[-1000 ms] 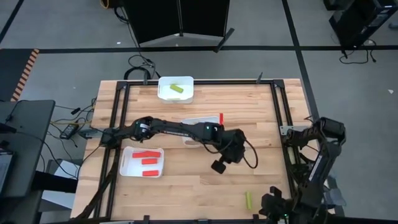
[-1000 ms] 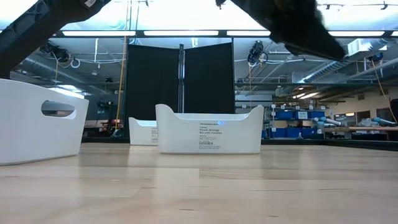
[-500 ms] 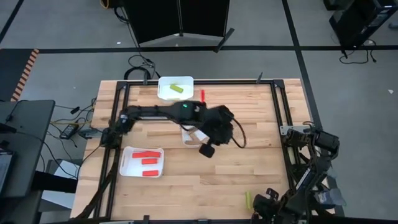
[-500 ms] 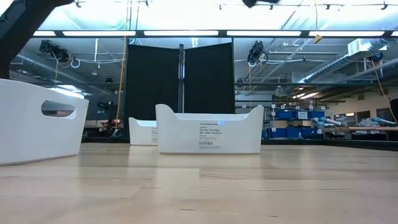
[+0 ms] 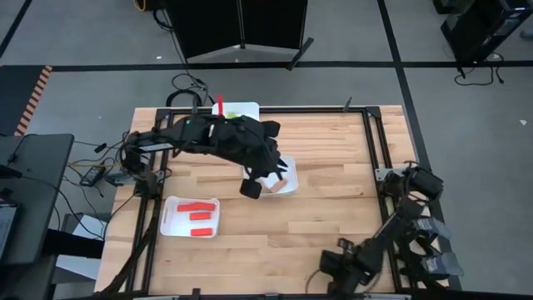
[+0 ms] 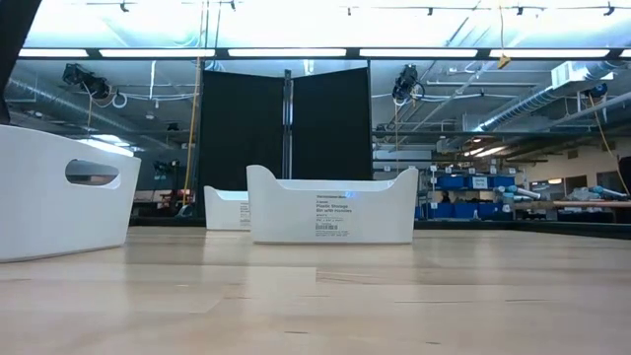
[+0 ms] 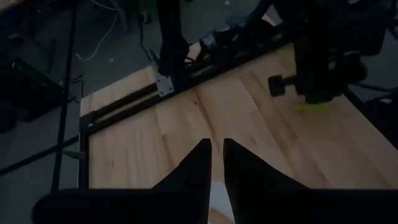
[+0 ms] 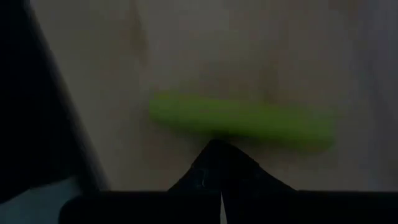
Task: Sort blocks
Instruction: Put the green block into the top white bin
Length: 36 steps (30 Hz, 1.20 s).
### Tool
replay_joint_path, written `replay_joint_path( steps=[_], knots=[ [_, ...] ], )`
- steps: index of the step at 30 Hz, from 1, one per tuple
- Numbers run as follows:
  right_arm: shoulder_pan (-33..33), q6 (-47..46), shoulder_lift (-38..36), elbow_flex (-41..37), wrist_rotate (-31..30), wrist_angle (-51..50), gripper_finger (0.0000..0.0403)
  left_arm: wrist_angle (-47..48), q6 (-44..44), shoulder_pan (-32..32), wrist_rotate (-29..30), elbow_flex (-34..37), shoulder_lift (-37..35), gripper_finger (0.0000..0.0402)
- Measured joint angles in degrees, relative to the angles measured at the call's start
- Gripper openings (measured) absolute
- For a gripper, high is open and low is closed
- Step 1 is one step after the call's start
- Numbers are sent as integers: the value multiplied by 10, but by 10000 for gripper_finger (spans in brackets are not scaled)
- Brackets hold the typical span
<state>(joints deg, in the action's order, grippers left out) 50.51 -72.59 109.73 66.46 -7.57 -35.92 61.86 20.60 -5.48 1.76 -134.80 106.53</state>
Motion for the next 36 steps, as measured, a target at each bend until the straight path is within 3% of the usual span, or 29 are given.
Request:
replay_joint_path(
  steps=[2, 6, 9, 14, 18, 25, 28, 31, 36],
  knots=[
    [-23, 46, 0, -1, -40, -1, 5, 6, -3, -4, 2, 0, -2, 48],
    [-60, 107, 8, -6, -265, -21, 5, 35, -17, -11, 29, 0, -3, 48],
    [-70, 113, -2, -1, -332, -36, 5, 54, -29, -13, 42, 5, -2, 48],
    [-70, 124, -30, -1, -359, -56, 5, 94, -58, -13, 51, 45, 1, 48],
    [-45, 103, -61, -1, -357, -81, 6, 162, -100, -13, 97, 106, -2, 48],
    [8, 69, -130, -1, -417, -111, 7, 225, -162, -55, 74, 321, -2, 48],
    [18, 59, -148, -1, -435, -124, 8, 195, -242, -84, 80, 413, -2, 49],
    [18, 57, -152, -1, -447, -131, 8, 103, -355, -117, 118, 486, -3, 56],
    [5, 66, -152, -1, -454, -136, 8, -58, -481, -168, 176, 543, -3, 86]
  ],
)
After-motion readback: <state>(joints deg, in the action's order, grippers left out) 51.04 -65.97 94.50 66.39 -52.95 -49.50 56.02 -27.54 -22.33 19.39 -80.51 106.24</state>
